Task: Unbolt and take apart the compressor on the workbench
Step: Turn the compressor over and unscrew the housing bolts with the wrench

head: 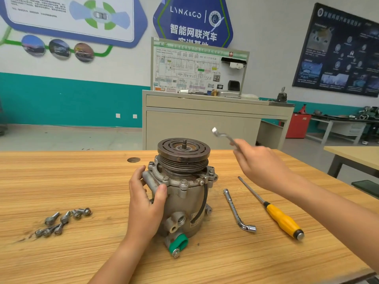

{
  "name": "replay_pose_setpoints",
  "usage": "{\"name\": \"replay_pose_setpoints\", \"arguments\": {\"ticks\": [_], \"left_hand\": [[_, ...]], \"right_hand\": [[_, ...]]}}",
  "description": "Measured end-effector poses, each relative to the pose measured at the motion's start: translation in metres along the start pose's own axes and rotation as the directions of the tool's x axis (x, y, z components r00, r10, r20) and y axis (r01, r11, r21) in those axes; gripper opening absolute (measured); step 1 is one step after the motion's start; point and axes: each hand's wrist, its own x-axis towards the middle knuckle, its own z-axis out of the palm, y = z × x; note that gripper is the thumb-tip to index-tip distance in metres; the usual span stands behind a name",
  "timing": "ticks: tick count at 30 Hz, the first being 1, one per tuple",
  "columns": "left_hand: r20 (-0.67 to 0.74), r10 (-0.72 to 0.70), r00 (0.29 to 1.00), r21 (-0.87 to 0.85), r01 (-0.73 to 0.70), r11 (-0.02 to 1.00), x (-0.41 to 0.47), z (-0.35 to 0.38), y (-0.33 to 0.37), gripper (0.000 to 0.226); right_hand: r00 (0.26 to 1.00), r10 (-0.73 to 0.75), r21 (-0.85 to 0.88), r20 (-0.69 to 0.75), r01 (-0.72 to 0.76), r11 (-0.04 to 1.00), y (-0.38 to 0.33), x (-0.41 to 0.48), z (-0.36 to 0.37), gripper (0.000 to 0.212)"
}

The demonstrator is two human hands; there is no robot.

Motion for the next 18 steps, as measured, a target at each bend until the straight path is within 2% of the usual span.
{"name": "replay_pose_setpoints", "arguments": {"ticks": [5, 9, 12, 14, 16, 18], "left_hand": [[-0.006, 0.005, 1.0, -0.008, -0.005, 1.0, 0.0, 0.0, 0.001, 0.063], [-0.012, 0.012, 1.0, -0.009, -0.013, 1.0, 0.001, 0.0, 0.002, 0.065], [-0.011, 0.009, 1.0, -0.006, -0.009, 1.0, 0.0, 0.001, 0.002, 0.063], [-0.009, 0.002, 1.0, -0.009, -0.002, 1.0, 0.0, 0.001, 0.001, 0.064], [-0.01, 0.008, 1.0, -0.004, -0.008, 1.0, 0.001, 0.002, 0.0, 0.068], [-0.017, 0.014, 1.0, -0.003, -0.014, 1.0, 0.001, 0.002, 0.0, 0.069]], "right_hand": [[0.963, 0.032, -0.091, 0.268, -0.007, 0.996, -0.005, -0.034, -0.015, 0.036], [0.933, 0.054, -0.224, 0.356, 0.029, 0.974, -0.016, -0.032, -0.017, 0.039], [0.916, 0.03, -0.399, 0.4, 0.145, 0.905, -0.026, -0.027, -0.021, 0.048], [0.891, 0.001, -0.458, 0.454, 0.233, 0.858, -0.034, -0.022, -0.025, 0.056], [0.873, -0.02, -0.472, 0.487, 0.283, 0.835, -0.034, -0.017, -0.026, 0.047], [0.867, -0.04, -0.469, 0.497, 0.307, 0.828, -0.026, -0.011, -0.028, 0.025]]}}
